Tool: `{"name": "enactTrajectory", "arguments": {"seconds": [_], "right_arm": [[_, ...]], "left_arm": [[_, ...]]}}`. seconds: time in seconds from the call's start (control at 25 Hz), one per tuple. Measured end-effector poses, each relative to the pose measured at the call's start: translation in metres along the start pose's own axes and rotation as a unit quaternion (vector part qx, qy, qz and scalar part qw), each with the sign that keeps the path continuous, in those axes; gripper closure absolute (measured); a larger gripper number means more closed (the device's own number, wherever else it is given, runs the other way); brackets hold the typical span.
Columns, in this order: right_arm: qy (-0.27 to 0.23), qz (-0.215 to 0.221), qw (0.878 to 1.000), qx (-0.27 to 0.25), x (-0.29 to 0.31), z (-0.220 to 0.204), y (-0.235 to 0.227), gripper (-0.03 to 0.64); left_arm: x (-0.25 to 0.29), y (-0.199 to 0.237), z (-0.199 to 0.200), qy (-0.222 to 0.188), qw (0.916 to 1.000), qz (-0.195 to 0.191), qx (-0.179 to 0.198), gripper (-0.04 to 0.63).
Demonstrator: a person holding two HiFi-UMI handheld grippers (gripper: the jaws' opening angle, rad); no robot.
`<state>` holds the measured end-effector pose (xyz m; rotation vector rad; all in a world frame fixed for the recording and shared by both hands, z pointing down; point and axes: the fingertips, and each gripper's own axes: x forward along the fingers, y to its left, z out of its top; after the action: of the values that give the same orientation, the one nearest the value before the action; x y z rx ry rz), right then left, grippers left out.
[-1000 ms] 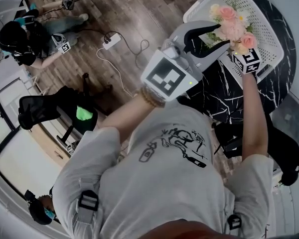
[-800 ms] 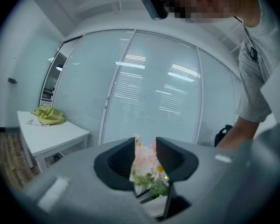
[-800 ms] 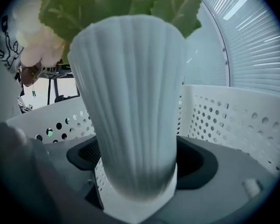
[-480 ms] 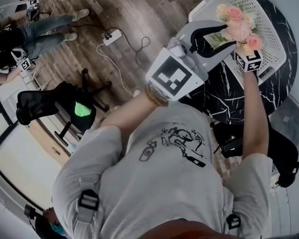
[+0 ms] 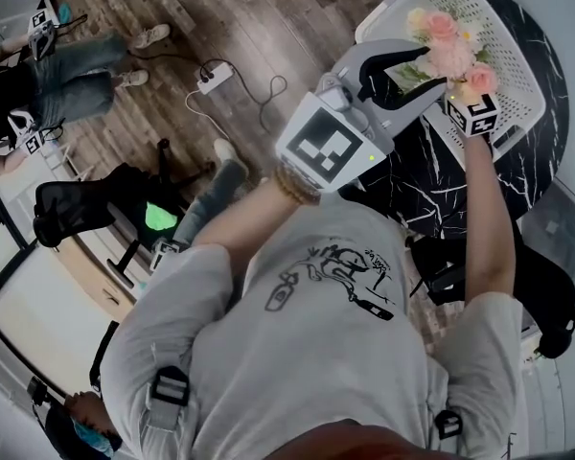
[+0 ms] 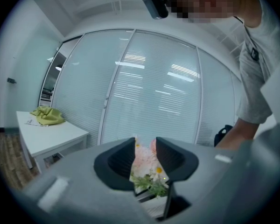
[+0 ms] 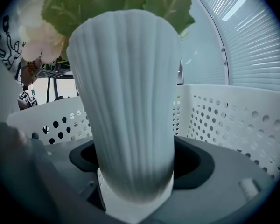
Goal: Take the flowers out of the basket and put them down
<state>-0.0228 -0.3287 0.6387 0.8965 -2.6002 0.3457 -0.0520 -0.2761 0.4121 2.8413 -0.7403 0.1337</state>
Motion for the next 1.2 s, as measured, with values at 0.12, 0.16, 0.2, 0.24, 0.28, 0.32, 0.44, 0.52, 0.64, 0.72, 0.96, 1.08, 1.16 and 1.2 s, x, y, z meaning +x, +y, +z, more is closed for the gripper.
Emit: {"name": "enactTrajectory", "arguments": {"seconds": [0.12, 0.16, 0.2, 0.24, 0.28, 0.32, 0.44, 0.52, 0.64, 0.72, 0.96, 1.08, 1.16, 1.2], "right_arm": [[-0.007, -0.003, 1.0, -0.001, -0.002, 0.004, -0.001, 0.178], [-0.009, -0.004, 1.0, -0.001, -0.003, 0.006, -0.002, 0.178], [-0.012, -0.005, 1.0, -0.001, -0.004, 0.008, -0.002, 0.178], [-0.015, -0.004, 1.0, 0.0, -0.005, 0.009, -0.001, 0.178], [-0.018, -0.002, 1.0, 0.001, -0.005, 0.01, -0.001, 0.178], [-0.021, -0.001, 1.0, 0.002, -0.006, 0.011, 0.0, 0.178], [-0.028, 0.001, 1.0, 0.002, -0.007, 0.015, 0.0, 0.179], [-0.034, 0.0, 0.999, 0.001, -0.009, 0.019, -0.001, 0.179], [-0.041, -0.003, 0.999, 0.003, -0.016, 0.03, -0.002, 0.179], [-0.045, -0.004, 0.999, 0.006, -0.021, 0.039, -0.004, 0.179], [-0.053, -0.011, 0.999, 0.002, -0.041, 0.07, -0.01, 0.179], [-0.05, -0.015, 0.999, -0.005, -0.05, 0.083, -0.012, 0.178], [-0.046, -0.017, 0.999, -0.005, -0.057, 0.091, -0.012, 0.179], [-0.045, -0.018, 0.999, -0.004, -0.06, 0.095, -0.012, 0.179]], "left_arm": [[0.001, -0.002, 0.002, 0.001, 1.0, -0.003, 0.003, 0.453], [0.002, -0.003, 0.002, 0.001, 1.0, -0.005, 0.004, 0.453], [0.002, -0.004, 0.002, 0.003, 1.0, -0.006, 0.004, 0.453], [0.002, -0.005, 0.002, 0.005, 0.9999, -0.008, 0.004, 0.453], [0.003, -0.005, 0.001, 0.007, 0.9999, -0.008, 0.005, 0.453], [0.003, -0.006, 0.001, 0.009, 0.9999, -0.008, 0.006, 0.453], [0.006, -0.007, 0.001, 0.012, 0.9998, -0.009, 0.008, 0.453], [0.008, -0.008, 0.002, 0.013, 0.9998, -0.01, 0.01, 0.453], [0.01, -0.012, 0.007, 0.012, 0.9997, -0.013, 0.014, 0.453], [0.012, -0.014, 0.013, 0.008, 0.9997, -0.013, 0.018, 0.453], [0.016, -0.024, 0.041, -0.014, 0.9992, -0.015, 0.034, 0.453], [0.017, -0.028, 0.058, -0.022, 0.9987, -0.014, 0.043, 0.453], [0.018, -0.03, 0.069, -0.026, 0.9985, -0.013, 0.047, 0.453], [0.018, -0.032, 0.074, -0.027, 0.9984, -0.013, 0.047, 0.453]]}}
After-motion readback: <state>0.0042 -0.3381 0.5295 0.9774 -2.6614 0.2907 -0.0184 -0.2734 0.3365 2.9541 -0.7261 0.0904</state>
